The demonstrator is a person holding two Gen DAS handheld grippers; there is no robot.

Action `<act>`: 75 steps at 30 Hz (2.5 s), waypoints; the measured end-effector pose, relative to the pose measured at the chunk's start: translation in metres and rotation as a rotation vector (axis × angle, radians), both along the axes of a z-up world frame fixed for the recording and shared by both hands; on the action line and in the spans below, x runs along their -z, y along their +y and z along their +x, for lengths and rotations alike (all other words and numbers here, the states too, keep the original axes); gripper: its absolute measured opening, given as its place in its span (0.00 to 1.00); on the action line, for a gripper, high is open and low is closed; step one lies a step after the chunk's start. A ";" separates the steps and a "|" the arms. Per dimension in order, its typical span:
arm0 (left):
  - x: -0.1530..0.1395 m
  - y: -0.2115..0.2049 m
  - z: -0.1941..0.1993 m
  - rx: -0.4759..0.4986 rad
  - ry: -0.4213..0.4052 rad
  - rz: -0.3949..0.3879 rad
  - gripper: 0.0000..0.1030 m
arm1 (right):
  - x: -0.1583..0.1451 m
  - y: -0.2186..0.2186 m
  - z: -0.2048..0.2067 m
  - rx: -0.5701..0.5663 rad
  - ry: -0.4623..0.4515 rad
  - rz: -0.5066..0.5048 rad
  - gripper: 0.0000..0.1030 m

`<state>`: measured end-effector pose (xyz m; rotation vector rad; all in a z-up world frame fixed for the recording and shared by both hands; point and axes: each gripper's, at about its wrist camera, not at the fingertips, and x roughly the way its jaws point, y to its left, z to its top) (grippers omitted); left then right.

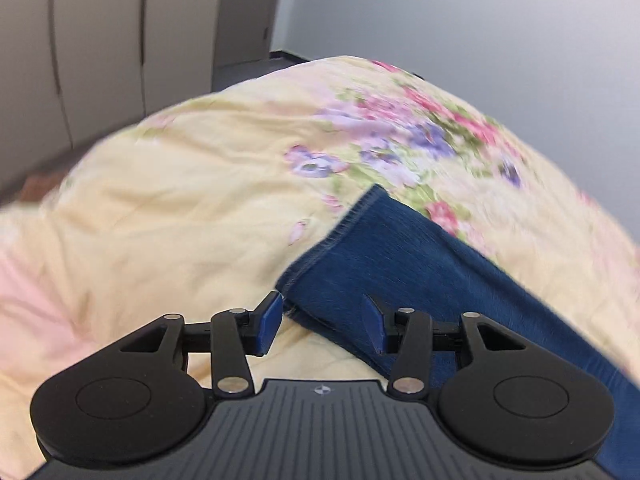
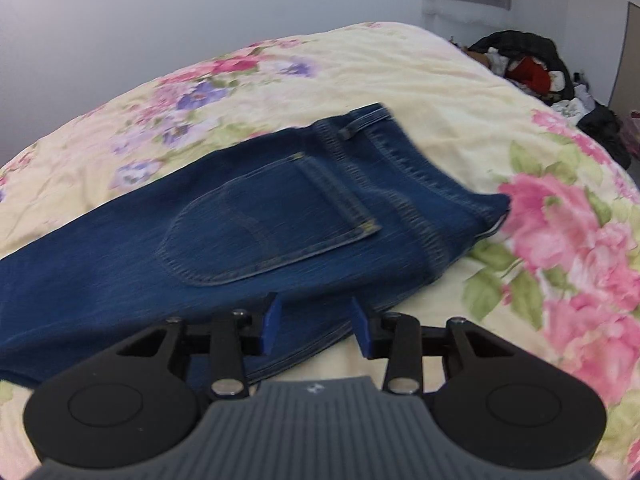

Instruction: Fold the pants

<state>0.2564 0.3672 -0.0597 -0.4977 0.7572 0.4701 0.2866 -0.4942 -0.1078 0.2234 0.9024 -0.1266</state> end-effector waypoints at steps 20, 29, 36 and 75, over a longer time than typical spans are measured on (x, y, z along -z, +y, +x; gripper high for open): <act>0.082 0.041 -0.005 -0.105 -0.135 -0.283 0.23 | 0.012 0.108 -0.015 -0.148 0.040 -0.121 0.34; 0.075 0.039 0.010 -0.148 -0.189 -0.264 0.09 | 0.012 0.134 -0.032 -0.185 0.020 -0.160 0.34; 0.057 0.036 0.015 -0.118 -0.168 -0.208 0.08 | 0.014 0.149 -0.055 -0.227 0.050 -0.269 0.38; 0.029 0.039 -0.011 0.002 -0.001 -0.025 0.09 | 0.012 0.123 -0.061 -0.192 0.156 -0.247 0.07</act>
